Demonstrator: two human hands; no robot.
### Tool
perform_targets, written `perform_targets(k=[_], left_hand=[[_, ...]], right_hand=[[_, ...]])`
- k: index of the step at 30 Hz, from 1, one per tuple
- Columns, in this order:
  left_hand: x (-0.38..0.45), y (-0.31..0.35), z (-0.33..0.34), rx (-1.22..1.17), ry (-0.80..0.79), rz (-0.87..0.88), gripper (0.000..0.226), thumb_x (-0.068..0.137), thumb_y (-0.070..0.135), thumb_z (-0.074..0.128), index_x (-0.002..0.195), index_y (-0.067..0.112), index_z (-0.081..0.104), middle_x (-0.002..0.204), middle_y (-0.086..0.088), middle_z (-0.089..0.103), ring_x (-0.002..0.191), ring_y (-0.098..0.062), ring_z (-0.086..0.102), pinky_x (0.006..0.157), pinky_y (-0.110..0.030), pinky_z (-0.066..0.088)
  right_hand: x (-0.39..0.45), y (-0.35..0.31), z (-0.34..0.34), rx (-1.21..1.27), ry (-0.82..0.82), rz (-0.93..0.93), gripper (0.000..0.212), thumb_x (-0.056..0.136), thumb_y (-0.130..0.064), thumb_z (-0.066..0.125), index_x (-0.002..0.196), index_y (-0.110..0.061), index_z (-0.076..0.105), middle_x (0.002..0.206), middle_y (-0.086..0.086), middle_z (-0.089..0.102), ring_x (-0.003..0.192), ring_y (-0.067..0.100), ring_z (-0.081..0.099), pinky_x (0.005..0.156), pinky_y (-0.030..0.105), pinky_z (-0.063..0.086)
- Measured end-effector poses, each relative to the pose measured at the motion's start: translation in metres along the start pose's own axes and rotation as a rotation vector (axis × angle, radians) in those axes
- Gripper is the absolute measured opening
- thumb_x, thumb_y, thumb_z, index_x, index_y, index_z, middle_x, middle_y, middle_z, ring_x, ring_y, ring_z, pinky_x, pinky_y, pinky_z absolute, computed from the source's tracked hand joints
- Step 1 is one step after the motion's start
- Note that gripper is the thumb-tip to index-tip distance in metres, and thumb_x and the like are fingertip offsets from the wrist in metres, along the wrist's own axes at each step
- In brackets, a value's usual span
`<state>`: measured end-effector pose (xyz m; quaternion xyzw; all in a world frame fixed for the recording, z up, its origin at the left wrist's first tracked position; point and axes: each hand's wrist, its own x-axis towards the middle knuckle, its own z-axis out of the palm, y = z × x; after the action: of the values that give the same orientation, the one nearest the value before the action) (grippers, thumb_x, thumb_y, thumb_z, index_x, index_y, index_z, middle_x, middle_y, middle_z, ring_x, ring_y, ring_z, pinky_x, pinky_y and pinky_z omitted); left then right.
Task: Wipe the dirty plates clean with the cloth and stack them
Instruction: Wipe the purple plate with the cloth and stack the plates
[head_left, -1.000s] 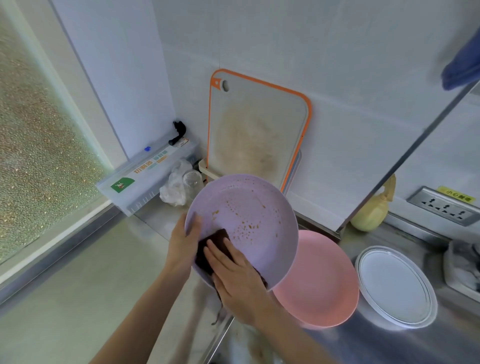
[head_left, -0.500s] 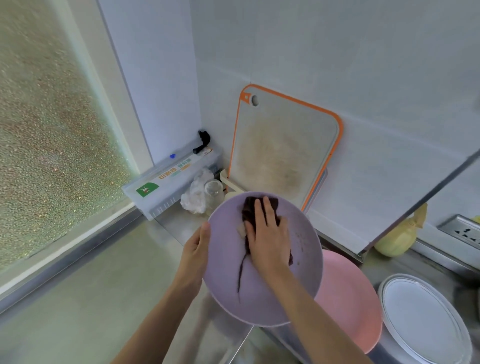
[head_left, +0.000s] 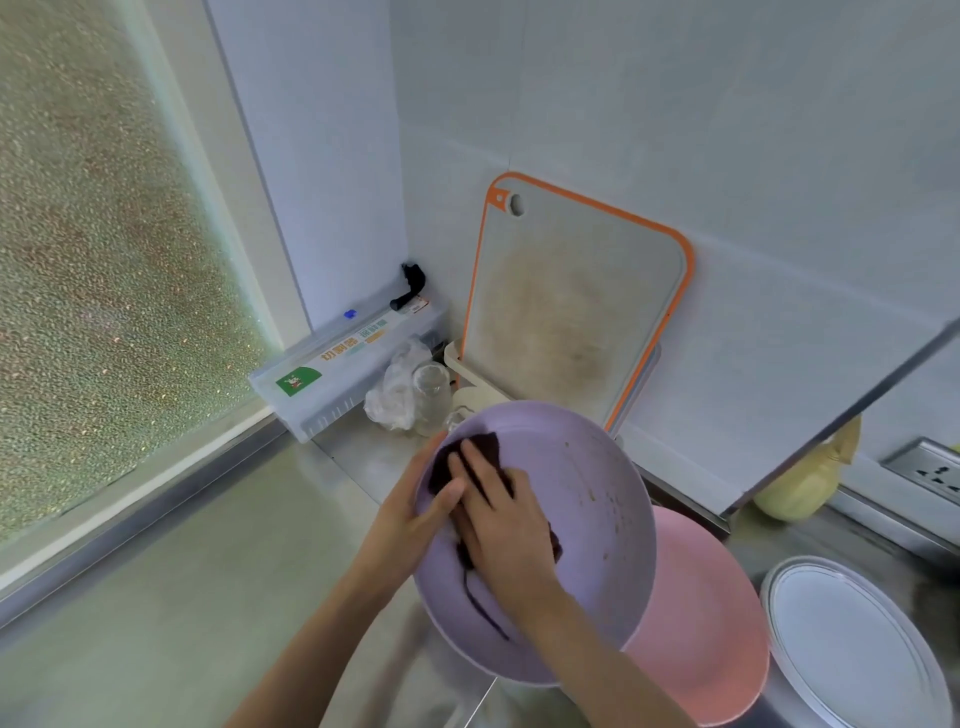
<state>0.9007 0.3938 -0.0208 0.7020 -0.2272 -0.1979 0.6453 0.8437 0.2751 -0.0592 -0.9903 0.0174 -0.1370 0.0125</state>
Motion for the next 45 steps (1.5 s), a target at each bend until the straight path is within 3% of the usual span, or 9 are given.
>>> perform_targets(k=[3,6,13,18,25,28,32,38,45], left_hand=[[-0.007,-0.001,0.000,-0.022,0.069,0.007,0.041,0.088,0.024,0.059,0.121,0.045,0.046,0.116,0.043,0.054,0.114,0.020,0.047,0.088,0.000,0.037],[-0.008,-0.005,-0.001,-0.087,0.160,-0.019,0.035,0.089,0.027,0.055,0.117,0.048,0.050,0.115,0.035,0.061,0.112,0.010,0.055,0.092,-0.014,0.044],[-0.002,-0.002,0.009,-0.075,0.143,0.000,0.035,0.092,0.022,0.051,0.116,0.047,0.051,0.111,0.040,0.060,0.109,0.017,0.052,0.089,-0.006,0.042],[0.005,-0.011,0.018,-0.060,0.154,0.016,0.031,0.096,0.022,0.043,0.117,0.042,0.054,0.116,0.032,0.062,0.115,0.008,0.053,0.096,-0.009,0.040],[-0.019,-0.042,0.004,-0.122,0.322,-0.075,0.034,0.100,0.010,0.036,0.126,0.020,0.055,0.126,0.000,0.062,0.120,-0.012,0.055,0.106,-0.030,0.039],[-0.035,-0.052,-0.007,-0.129,0.353,-0.161,0.031,0.100,0.017,0.038,0.125,0.026,0.055,0.121,0.012,0.063,0.110,0.002,0.059,0.093,-0.021,0.045],[-0.048,-0.073,-0.026,-0.106,0.387,-0.233,0.030,0.100,0.020,0.038,0.124,0.023,0.057,0.118,0.010,0.065,0.106,-0.002,0.060,0.084,-0.016,0.047],[-0.052,-0.096,-0.043,-0.056,0.399,-0.305,0.031,0.100,0.016,0.037,0.108,0.036,0.060,0.103,0.022,0.066,0.092,0.011,0.060,0.073,-0.003,0.044],[-0.050,-0.124,-0.048,-0.081,0.481,-0.411,0.028,0.098,0.014,0.042,0.119,0.022,0.058,0.108,0.015,0.064,0.082,0.021,0.058,0.065,0.002,0.042]], right_hand=[[0.021,0.020,-0.006,-0.017,0.004,0.277,0.058,0.100,-0.026,0.001,0.138,-0.016,0.043,0.152,-0.002,0.031,0.112,0.028,0.051,0.078,0.033,0.035],[0.024,0.038,-0.023,0.040,0.236,0.521,0.044,0.091,-0.028,0.034,0.125,-0.014,0.059,0.136,0.001,0.054,0.073,0.029,0.053,0.057,0.031,0.046],[0.006,0.044,-0.017,0.155,0.313,0.644,0.047,0.091,-0.030,0.037,0.126,-0.006,0.056,0.138,0.010,0.049,0.093,0.037,0.056,0.075,0.040,0.051],[-0.008,0.000,-0.001,0.050,0.201,0.111,0.040,0.088,-0.021,0.037,0.124,-0.013,0.051,0.133,0.003,0.053,0.122,0.021,0.047,0.087,0.034,0.036],[-0.016,-0.030,0.028,0.142,0.069,0.113,0.046,0.089,-0.030,0.049,0.134,-0.022,0.048,0.139,-0.004,0.048,0.098,0.024,0.057,0.080,0.033,0.051],[0.002,-0.022,0.031,0.224,0.025,0.343,0.050,0.088,-0.032,0.060,0.136,-0.023,0.048,0.140,-0.003,0.048,0.099,0.026,0.055,0.077,0.035,0.051],[-0.004,-0.006,0.051,0.271,-0.204,0.442,0.053,0.099,-0.041,0.029,0.149,-0.026,0.020,0.156,-0.006,0.021,0.124,0.031,0.038,0.099,0.042,0.035],[-0.062,-0.023,0.098,0.086,-0.207,0.560,0.075,0.054,-0.013,0.089,0.120,-0.009,0.055,0.115,0.008,0.067,0.064,0.033,0.059,0.048,0.036,0.050],[-0.089,-0.085,0.120,0.116,-0.392,0.806,0.061,0.068,-0.019,0.076,0.123,0.001,0.059,0.122,0.018,0.060,0.084,0.041,0.060,0.065,0.045,0.056]])
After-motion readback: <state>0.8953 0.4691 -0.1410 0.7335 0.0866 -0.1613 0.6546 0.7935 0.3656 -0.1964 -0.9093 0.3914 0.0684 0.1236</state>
